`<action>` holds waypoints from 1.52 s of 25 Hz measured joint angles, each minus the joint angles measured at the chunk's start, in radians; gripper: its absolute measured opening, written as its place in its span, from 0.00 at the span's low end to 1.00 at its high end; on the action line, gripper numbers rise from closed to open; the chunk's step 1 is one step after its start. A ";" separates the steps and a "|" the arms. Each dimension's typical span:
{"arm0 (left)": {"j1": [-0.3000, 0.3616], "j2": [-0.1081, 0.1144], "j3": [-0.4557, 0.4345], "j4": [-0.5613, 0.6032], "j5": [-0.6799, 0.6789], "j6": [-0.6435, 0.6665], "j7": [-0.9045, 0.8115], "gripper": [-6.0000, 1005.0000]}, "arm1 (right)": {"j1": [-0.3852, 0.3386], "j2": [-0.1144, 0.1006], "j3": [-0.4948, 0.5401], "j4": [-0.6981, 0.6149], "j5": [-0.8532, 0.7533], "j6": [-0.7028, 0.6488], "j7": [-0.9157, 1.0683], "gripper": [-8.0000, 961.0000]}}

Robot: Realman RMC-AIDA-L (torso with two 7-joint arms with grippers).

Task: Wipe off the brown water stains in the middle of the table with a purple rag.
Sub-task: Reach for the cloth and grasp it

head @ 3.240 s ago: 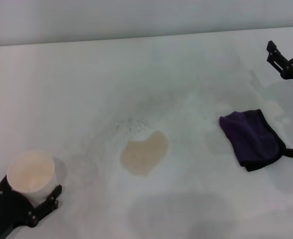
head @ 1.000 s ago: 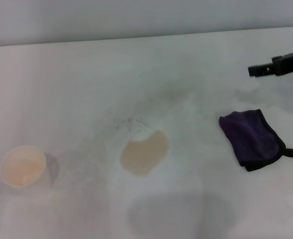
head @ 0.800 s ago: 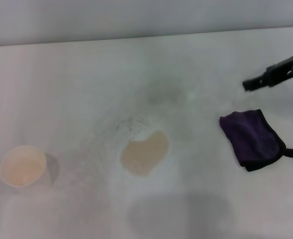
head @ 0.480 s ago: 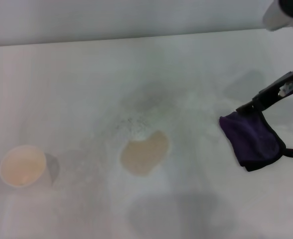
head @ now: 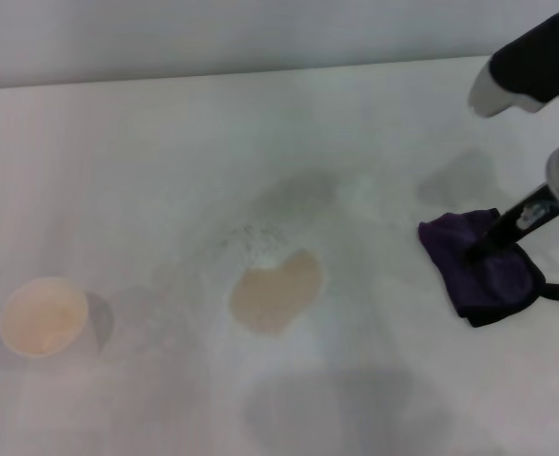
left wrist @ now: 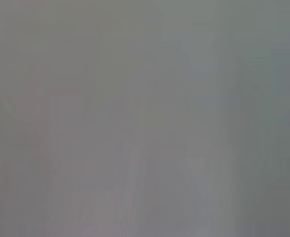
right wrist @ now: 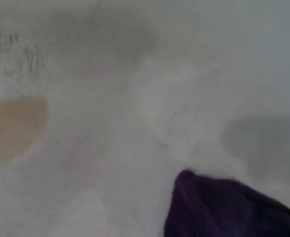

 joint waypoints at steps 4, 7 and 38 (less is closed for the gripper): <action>-0.001 -0.002 0.000 0.000 -0.010 -0.003 0.000 0.88 | 0.008 0.000 -0.022 0.011 -0.001 -0.014 0.012 0.84; -0.001 -0.003 0.000 -0.001 -0.021 -0.003 0.001 0.88 | 0.014 0.000 -0.026 0.012 -0.001 -0.017 0.013 0.83; 0.000 -0.001 0.006 -0.011 -0.015 -0.017 0.001 0.88 | 0.057 0.002 -0.098 0.118 -0.029 -0.085 0.048 0.43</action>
